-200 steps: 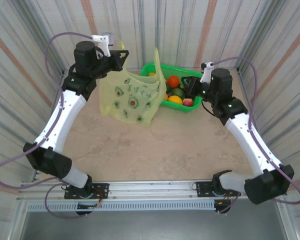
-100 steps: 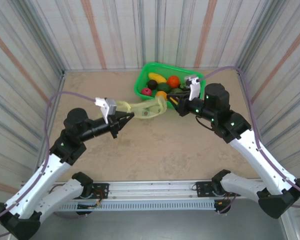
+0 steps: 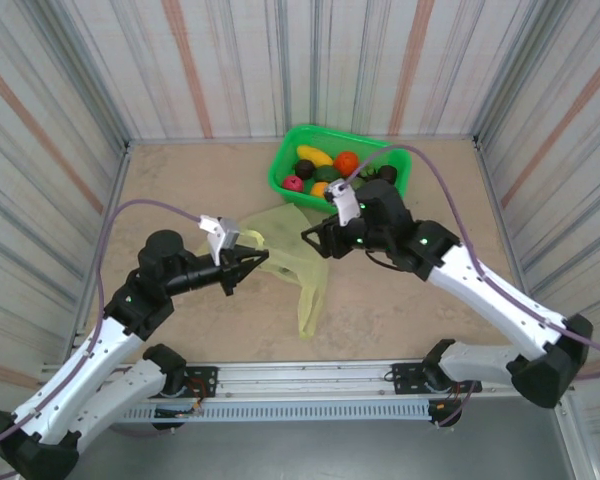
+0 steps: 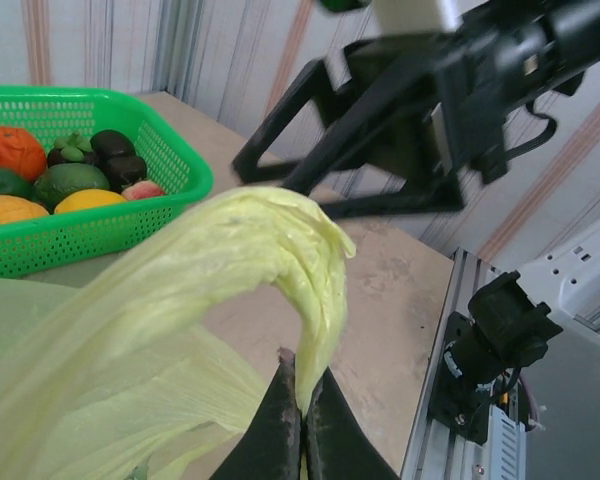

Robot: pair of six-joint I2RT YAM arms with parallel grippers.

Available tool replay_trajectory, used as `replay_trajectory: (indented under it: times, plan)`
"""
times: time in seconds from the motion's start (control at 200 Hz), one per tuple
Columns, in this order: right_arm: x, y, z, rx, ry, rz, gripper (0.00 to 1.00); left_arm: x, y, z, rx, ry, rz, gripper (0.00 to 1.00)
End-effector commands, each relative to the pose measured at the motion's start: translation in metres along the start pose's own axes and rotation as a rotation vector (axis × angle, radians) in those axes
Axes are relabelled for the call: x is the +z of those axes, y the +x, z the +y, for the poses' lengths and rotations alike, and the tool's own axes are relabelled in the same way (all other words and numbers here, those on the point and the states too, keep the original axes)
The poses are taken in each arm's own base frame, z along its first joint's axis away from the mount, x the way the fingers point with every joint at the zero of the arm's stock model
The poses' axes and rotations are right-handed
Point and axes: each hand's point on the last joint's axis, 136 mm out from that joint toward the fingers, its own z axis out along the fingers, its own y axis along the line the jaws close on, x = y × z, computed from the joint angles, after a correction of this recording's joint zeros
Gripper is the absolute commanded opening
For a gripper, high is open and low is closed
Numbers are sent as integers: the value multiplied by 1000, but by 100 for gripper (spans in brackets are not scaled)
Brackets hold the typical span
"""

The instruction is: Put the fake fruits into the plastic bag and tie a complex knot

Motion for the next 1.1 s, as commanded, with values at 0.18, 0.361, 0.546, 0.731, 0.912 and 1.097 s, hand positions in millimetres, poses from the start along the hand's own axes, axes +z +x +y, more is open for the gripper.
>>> replay_trajectory:
  times: [0.18,0.361,0.546,0.731,0.912,1.097]
  plan:
    - [72,33,23,-72,-144,163,75,-6,-7,-11,32,31,3,0]
    - [102,48,18,-93,-104,207,84,-8,-10,-13,30,30,-2,0]
    - [124,58,-3,-108,-9,217,78,-9,-11,-13,25,27,-10,0]
    - [121,38,-18,-107,81,104,30,-13,-7,-14,24,22,-7,0]
    - [110,25,-16,-97,64,50,0,-18,-3,-12,22,-3,-4,0]
    - [96,15,-11,-58,59,-2,0,-18,-3,-3,-7,-52,-21,18]
